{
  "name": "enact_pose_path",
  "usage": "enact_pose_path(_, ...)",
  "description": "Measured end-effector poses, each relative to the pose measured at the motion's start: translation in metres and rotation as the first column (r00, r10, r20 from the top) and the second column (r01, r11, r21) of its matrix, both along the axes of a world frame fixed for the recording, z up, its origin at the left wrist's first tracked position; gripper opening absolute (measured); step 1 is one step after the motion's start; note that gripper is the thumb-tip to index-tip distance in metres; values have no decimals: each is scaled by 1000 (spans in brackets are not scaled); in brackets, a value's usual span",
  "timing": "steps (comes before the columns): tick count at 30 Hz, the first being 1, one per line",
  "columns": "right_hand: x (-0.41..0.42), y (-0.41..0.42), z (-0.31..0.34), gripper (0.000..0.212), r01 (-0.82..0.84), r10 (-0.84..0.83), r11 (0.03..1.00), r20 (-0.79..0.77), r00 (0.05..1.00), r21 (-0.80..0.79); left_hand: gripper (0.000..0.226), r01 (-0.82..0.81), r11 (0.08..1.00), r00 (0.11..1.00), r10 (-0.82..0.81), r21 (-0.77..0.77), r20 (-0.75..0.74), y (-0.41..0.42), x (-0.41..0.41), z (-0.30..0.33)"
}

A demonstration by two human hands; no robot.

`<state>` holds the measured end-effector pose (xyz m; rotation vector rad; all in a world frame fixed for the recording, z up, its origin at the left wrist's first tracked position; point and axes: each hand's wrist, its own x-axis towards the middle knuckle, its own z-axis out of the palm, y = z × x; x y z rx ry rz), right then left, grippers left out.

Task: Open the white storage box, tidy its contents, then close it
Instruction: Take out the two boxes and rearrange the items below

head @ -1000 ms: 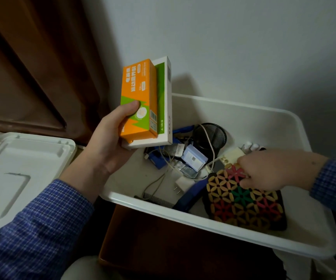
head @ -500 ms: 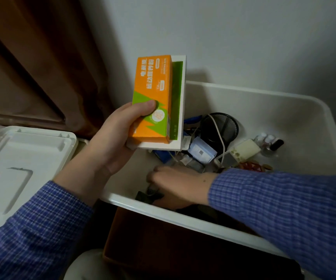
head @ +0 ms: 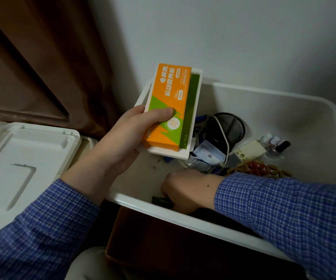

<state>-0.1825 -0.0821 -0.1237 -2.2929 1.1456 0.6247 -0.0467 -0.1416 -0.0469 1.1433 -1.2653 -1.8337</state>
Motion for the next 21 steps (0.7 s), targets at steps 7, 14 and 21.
enact_pose_path(7,-16,5,5,11,-120,111,983,-74,991,-138,50,-29,1000,999,29,0,-22,6,1,3)
enact_pose_path(14,-34,12,25,46,2,-2,1000,20,1000,-7,61,26,999,993,-23,-25,114,13,5,12)
enact_pose_path(21,-85,5,81,15,612,-571,790,338,748,-19,75,244,932,633,56,-268,772,19,21,49)
